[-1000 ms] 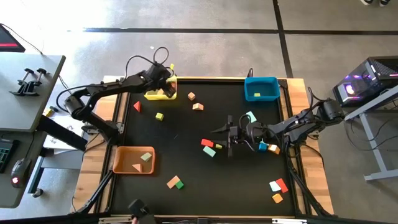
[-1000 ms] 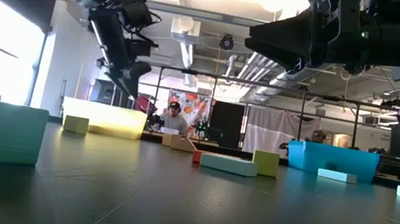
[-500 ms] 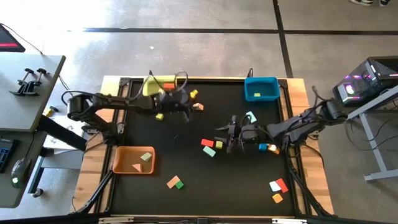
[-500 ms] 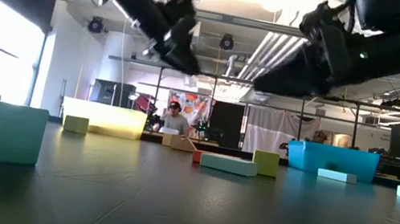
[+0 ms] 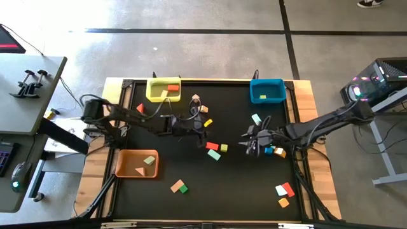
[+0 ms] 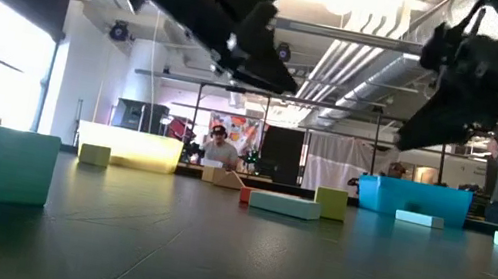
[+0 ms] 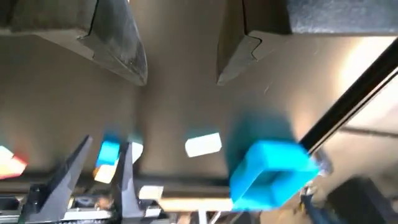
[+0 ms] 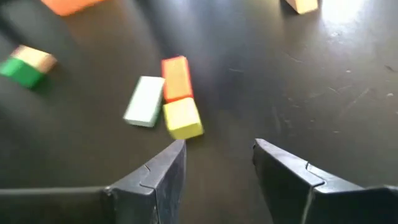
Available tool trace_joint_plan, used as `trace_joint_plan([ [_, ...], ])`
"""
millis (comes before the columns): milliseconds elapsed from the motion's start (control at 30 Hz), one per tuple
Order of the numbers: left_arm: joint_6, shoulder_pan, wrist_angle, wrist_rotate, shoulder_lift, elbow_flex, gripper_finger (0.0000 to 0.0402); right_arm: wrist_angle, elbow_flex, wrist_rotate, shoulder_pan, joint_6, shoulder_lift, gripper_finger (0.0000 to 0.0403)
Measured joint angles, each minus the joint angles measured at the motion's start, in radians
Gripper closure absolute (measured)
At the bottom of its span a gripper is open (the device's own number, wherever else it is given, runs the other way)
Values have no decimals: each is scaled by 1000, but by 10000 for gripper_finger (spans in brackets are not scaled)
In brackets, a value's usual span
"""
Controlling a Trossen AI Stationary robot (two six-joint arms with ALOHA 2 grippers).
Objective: Sort blocks by size
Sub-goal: Put the blue wooden block into the blue bin
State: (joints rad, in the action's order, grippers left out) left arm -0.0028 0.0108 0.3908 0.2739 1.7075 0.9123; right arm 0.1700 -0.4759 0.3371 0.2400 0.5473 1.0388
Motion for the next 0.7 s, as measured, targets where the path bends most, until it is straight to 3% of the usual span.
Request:
trace_joint_plan([
  [100,50,18,176,-67,77,0,222,38,-3,0,50,26,-66,220],
  [233,74,36,333,-133,157,0,222,265,-93,22,121,105,-120,220],
  [333,74,39,349,-133,179,0,222,525,-214,71,168,192,-114,220],
  [533,38,38,333,-130,180,0,222,990,-418,74,213,395,-42,220],
  [633,40,38,333,-130,176,0,222,1129,-446,59,215,471,-5,220],
  [700,40,38,327,-130,177,0,222,1157,-431,-13,212,482,11,220],
])
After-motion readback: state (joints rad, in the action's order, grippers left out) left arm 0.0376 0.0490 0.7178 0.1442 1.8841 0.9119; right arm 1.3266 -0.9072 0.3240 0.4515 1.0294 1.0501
